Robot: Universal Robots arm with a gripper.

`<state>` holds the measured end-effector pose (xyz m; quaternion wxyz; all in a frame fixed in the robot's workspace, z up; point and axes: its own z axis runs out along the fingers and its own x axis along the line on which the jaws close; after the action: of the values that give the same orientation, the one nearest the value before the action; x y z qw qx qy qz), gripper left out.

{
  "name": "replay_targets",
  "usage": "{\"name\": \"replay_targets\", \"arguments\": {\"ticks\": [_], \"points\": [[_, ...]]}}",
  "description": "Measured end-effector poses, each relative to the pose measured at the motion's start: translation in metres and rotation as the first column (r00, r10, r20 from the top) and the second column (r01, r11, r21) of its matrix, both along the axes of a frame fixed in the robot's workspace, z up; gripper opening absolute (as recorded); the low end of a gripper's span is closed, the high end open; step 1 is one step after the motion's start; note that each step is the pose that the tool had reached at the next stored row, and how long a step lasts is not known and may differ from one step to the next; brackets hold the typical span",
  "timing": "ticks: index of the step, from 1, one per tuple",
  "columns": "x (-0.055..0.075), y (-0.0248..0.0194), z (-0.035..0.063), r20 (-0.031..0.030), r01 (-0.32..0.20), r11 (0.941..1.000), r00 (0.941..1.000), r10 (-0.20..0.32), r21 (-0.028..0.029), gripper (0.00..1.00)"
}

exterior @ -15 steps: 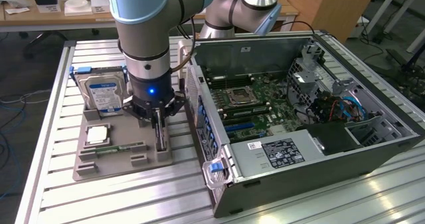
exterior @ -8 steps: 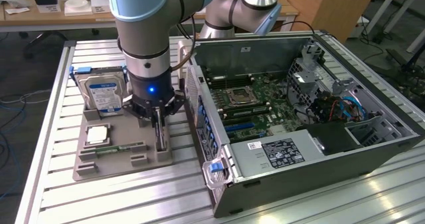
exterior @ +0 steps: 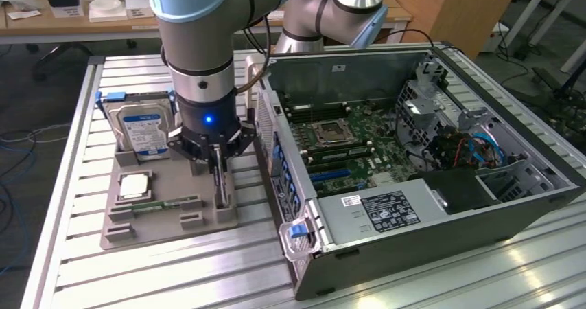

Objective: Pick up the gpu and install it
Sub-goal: 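Pick up the gpu and move the gpu toward the slot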

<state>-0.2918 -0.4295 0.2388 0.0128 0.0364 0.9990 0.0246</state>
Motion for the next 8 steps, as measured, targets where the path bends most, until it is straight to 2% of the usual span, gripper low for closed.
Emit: {"name": "replay_targets", "arguments": {"ticks": [6,8], "points": [[0.0000,0.0000,0.0028,-0.0002,0.000,1.0000,1.0000,0.000,0.0004,0.27],[0.0000,0.0000,0.0080,-0.0001,0.000,1.0000,1.0000,0.000,0.0007,0.27]]}}
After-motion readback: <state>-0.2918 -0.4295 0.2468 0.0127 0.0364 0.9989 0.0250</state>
